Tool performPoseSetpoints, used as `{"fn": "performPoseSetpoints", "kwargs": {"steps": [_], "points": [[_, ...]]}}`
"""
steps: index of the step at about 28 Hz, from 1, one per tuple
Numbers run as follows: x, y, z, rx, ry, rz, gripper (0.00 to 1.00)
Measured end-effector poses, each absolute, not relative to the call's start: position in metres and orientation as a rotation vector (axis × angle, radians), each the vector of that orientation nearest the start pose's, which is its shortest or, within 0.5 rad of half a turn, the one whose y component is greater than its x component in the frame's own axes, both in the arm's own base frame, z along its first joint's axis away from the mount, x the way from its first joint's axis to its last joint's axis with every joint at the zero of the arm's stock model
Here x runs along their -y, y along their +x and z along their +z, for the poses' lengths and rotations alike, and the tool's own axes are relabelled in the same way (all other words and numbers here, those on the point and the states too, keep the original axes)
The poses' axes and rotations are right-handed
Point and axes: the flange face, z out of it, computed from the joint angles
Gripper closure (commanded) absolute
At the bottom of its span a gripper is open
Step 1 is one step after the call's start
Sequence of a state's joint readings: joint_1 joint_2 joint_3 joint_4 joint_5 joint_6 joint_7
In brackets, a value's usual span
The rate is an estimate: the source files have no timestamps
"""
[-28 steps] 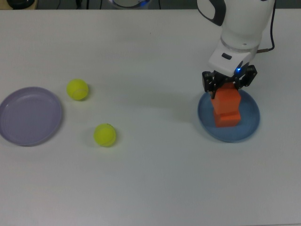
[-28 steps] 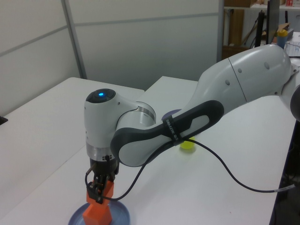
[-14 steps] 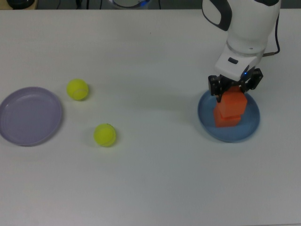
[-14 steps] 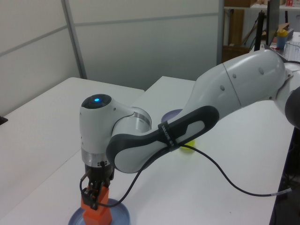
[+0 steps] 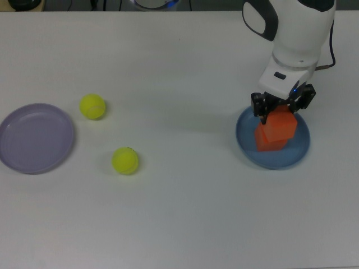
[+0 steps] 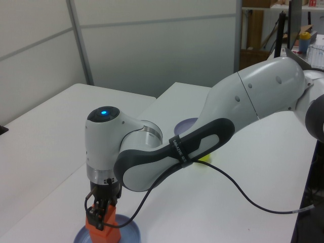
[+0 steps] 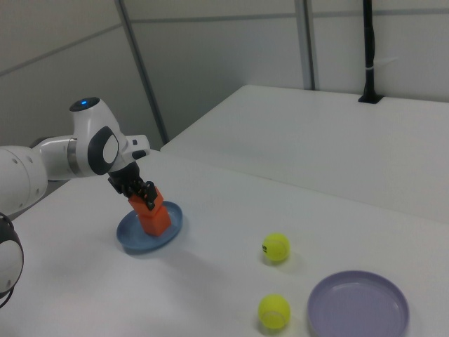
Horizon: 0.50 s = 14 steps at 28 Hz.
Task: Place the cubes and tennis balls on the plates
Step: 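Open the gripper, release the cube and raise the gripper away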
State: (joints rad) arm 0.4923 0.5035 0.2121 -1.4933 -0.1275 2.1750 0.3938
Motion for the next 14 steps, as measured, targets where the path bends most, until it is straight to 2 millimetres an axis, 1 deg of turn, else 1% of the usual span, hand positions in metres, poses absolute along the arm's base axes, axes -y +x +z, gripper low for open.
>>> {"fn": "performPoseSetpoints", "kwargs": {"steps": [8,14], "points": [[-0.441,0.562,0.406,0.515,-2.995,-0.264,0.0],[-0.442,0.562,0.418,0.512,-2.986,-0.289,0.0]]}}
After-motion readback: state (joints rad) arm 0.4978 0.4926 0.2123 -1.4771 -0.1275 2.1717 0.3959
